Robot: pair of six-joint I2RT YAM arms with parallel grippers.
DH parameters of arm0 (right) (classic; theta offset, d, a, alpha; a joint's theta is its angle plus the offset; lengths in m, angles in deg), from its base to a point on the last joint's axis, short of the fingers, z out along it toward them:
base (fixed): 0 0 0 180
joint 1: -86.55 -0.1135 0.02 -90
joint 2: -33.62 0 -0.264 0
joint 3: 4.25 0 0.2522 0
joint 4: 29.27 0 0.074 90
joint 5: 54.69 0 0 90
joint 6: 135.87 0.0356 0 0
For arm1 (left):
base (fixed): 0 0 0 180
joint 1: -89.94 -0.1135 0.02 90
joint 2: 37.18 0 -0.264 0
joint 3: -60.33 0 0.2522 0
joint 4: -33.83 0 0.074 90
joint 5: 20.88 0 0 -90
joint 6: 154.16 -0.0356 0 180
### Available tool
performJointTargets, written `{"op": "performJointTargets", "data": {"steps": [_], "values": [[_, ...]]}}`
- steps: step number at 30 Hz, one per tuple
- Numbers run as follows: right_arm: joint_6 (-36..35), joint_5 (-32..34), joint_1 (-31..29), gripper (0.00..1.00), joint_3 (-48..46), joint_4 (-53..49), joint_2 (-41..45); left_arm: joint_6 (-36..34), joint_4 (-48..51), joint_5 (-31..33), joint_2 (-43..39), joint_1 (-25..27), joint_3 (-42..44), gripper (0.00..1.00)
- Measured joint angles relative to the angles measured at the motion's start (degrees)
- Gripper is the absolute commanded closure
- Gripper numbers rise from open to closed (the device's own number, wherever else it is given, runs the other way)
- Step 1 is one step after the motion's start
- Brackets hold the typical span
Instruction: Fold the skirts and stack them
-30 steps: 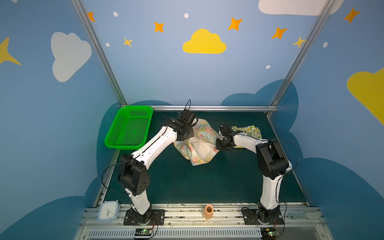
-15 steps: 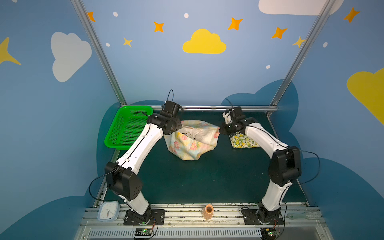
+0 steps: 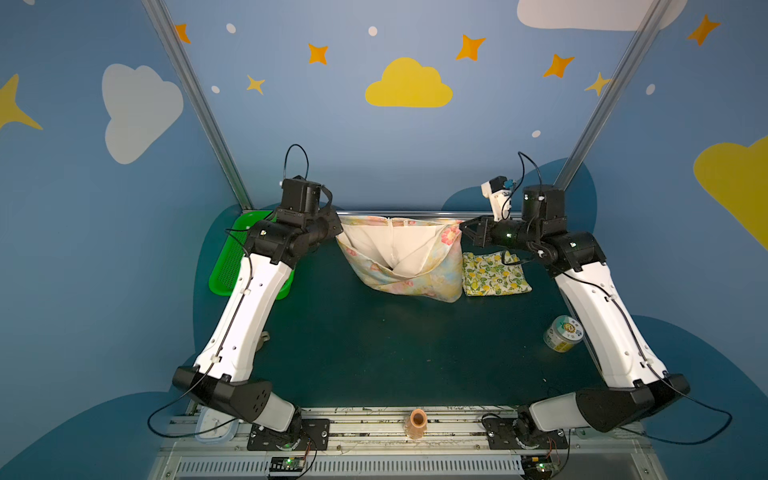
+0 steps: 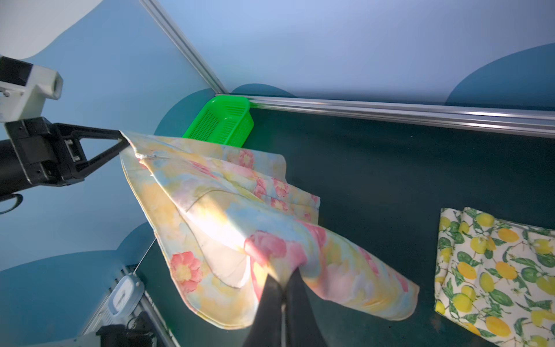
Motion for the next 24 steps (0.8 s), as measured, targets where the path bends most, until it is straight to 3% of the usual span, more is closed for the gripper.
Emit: {"op": "performJointTargets", "data": {"steps": [7, 14, 18, 24], "values": [[0.85, -5.53, 1.46, 1.00, 3.87, -1.81, -4.33, 0.20, 0.48, -3.58, -2.25, -2.36, -1.99, 0.96], [1.57, -8.74, 3.50, 1.00, 11.87, -0.94, -17.20, -0.04, 1.25, -6.14, 7.45, -5.55, -7.82, 0.96], [1.81, -9.81, 5.01, 1.00, 20.44, -0.94, -25.99, -0.59, 2.19, -7.13, 17.70, -6.73, -17.68, 0.96], [1.70, -10.23, 7.56, 1.00, 32.61, -1.88, -32.52, -1.99, 6.12, -9.79, 32.37, -6.82, -41.79, 0.96]]}}
